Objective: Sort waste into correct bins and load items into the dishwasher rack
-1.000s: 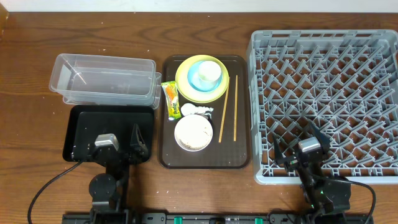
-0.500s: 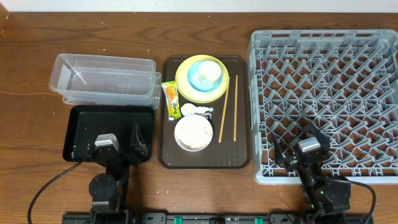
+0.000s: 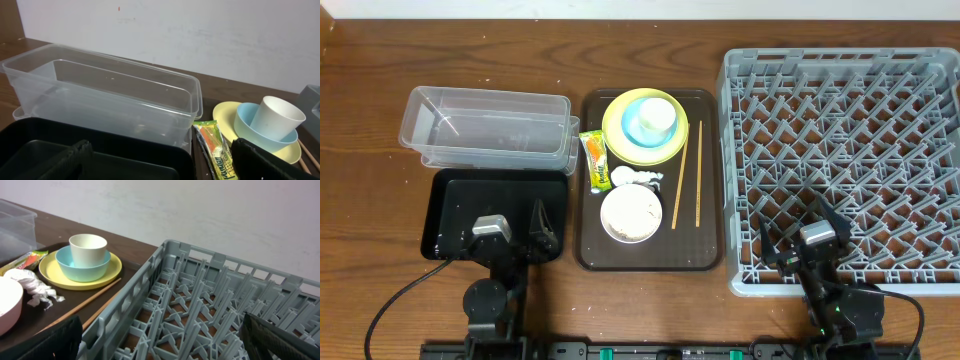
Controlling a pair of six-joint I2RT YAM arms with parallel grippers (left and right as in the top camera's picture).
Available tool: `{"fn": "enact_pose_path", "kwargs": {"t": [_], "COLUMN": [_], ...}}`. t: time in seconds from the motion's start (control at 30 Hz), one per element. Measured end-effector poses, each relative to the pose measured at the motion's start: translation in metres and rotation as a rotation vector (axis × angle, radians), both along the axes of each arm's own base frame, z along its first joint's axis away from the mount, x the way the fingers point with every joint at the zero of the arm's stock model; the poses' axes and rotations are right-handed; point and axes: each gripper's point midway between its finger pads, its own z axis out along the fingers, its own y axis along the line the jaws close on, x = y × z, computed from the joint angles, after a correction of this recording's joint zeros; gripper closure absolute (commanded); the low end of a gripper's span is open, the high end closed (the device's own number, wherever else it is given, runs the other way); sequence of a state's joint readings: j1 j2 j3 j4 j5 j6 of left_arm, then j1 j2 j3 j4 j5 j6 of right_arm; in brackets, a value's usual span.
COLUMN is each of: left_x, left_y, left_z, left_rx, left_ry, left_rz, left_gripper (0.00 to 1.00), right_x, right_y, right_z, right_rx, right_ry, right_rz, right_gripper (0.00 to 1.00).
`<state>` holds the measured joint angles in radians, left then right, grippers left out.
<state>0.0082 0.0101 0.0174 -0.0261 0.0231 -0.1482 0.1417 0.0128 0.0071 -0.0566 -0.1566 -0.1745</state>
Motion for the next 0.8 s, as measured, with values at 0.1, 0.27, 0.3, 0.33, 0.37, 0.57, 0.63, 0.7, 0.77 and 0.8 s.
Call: {"fn": "enact_pose_path", "kwargs": {"t": [0.1,0.27,0.3,0.33,0.37,0.57,0.63,0.7,0.77,0.8], "left_x": [0.0,0.0,0.0,0.0,0.0,0.0,0.0,-0.0002,-0.0011,-0.0013], "left_y": [0.0,0.0,0.0,0.0,0.0,-0.0001,-0.0001,-0.0001,0.0,0.0001], "left_z": [0.0,0.0,0.0,0.0,0.0,0.0002,0.0004,0.0013,0.0026,0.0031], "left_rx": [0.0,0.0,0.0,0.0,0.0,-0.001,-0.005,-0.008,-0.01,-0.011], "left_ry": [0.0,0.0,0.0,0.0,0.0,-0.001,-0.001,-0.002,0.004,0.005], "left_rz": [0.0,0.0,0.0,0.0,0.0,0.0,0.0,0.0,0.001,0.002], "left_gripper": [0.09,0.09,0.09,0.09,0.09,0.09,0.09,0.09,0.09,0.09], "right_x": [0.0,0.0,0.0,0.0,0.0,0.0,0.0,0.0,0.0,0.0], "right_y": [0.0,0.0,0.0,0.0,0.0,0.0,0.0,0.0,0.0,0.0], "right_z": [0.0,0.0,0.0,0.0,0.0,0.0,0.0,0.0,0.0,0.0], "right_rx": [0.0,0.0,0.0,0.0,0.0,0.0,0.0,0.0,0.0,0.0], "right_ry": [0.0,0.0,0.0,0.0,0.0,0.0,0.0,0.0,0.0,0.0], "right_rz": [0.0,0.0,0.0,0.0,0.0,0.0,0.0,0.0,0.0,0.0], "right_gripper": [0.01,0.01,0.01,0.01,0.01,0.01,0.01,0.01,0.01,0.01]}}
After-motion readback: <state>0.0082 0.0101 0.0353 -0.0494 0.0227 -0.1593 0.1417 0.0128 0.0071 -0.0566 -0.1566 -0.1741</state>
